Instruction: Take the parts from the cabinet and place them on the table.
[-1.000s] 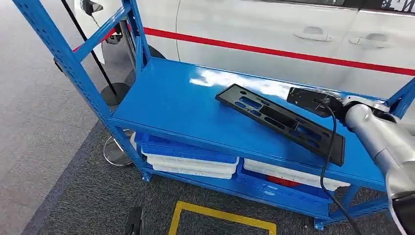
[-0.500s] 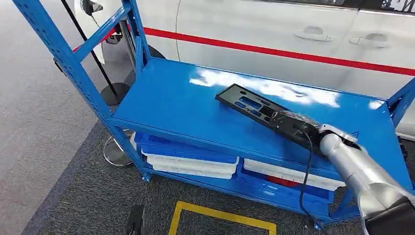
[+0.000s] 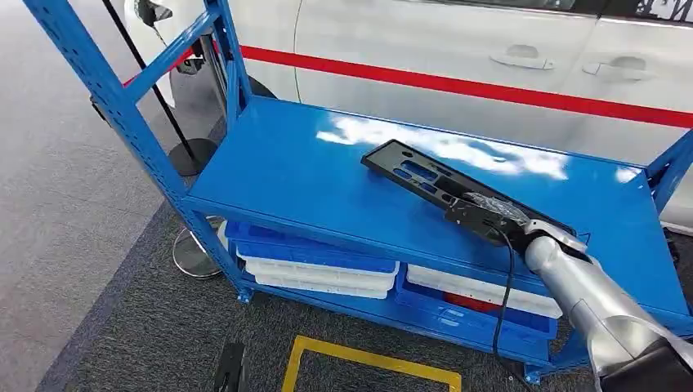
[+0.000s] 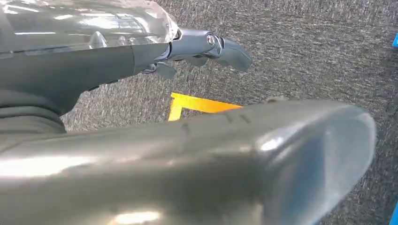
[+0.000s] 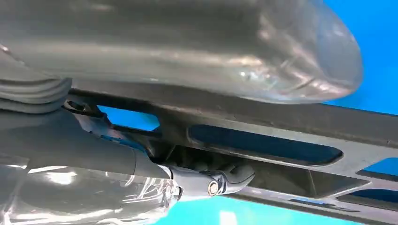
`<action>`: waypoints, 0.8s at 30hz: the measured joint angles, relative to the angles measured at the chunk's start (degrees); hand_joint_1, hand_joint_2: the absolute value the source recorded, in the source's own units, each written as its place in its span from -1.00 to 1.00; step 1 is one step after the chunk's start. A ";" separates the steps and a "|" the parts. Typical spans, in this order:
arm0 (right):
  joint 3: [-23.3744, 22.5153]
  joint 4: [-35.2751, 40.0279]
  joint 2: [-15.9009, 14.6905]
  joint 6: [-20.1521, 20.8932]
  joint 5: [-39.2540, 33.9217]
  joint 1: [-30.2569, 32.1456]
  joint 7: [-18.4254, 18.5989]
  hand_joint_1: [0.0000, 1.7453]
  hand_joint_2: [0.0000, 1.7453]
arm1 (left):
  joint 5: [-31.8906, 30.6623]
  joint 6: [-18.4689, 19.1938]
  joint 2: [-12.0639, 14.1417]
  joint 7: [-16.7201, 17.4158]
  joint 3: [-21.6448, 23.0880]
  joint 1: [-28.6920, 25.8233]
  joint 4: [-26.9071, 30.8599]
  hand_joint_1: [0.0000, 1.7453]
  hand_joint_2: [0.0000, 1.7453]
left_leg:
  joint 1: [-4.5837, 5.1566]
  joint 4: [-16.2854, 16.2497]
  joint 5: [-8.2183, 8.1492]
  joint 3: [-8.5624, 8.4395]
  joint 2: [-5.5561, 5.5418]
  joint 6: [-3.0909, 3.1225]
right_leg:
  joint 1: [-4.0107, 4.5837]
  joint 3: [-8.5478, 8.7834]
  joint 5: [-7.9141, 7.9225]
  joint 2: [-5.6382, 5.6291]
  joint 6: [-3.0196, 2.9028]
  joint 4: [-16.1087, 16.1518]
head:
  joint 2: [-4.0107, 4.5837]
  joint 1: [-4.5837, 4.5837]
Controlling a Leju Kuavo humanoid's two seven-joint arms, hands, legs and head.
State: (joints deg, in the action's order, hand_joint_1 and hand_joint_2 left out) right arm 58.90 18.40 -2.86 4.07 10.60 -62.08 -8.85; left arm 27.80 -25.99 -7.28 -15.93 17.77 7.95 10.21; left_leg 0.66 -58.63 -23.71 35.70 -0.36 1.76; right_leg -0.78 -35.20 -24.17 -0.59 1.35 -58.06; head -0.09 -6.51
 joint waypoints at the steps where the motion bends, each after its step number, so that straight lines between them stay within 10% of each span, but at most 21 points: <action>1: 0.00 -0.02 0.00 -0.02 0.00 0.01 0.00 -1.00 -1.00 | 0.00 -0.04 0.00 0.00 0.00 0.00 0.00 -1.00 -1.00 | 0.00 0.00 0.00 0.00 0.00 0.00 | 0.00 0.00 0.00 0.00 0.00 0.00 | 0.00 0.00; 2: -0.02 -0.02 0.00 -0.02 0.00 0.01 0.00 -1.00 -1.00 | 0.00 -0.09 0.00 0.00 0.00 0.00 0.00 -1.00 -1.00 | 0.00 0.00 0.00 0.00 0.00 0.00 | 0.00 0.00 0.00 0.00 0.00 0.00 | 0.00 0.00; 3: -0.02 -0.02 0.00 -0.05 0.05 0.02 -0.02 -1.00 1.00 | 0.00 -0.13 0.00 0.00 0.00 0.00 0.00 -1.00 -1.00 | 0.00 0.00 0.00 0.00 0.00 0.00 | 0.00 0.00 0.00 0.00 0.00 0.00 | 0.00 0.00; 24: 0.00 0.00 0.00 0.85 2.30 -1.01 0.11 -1.00 1.00 | 0.02 -0.48 0.00 -0.17 0.00 -0.02 0.00 -1.00 -1.00 | 0.00 0.00 0.01 0.00 0.00 0.01 | 0.00 0.02 0.00 0.01 0.00 0.00 | 0.00 0.00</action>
State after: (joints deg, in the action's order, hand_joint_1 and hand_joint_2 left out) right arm 58.90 18.40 -2.86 4.92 12.90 -63.09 -8.74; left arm 27.82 -26.47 -7.28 -16.11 17.77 7.93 10.21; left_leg 0.67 -58.63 -23.71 35.70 -0.37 1.76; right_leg -0.78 -35.19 -24.17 -0.58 1.35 -58.06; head -0.09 -6.51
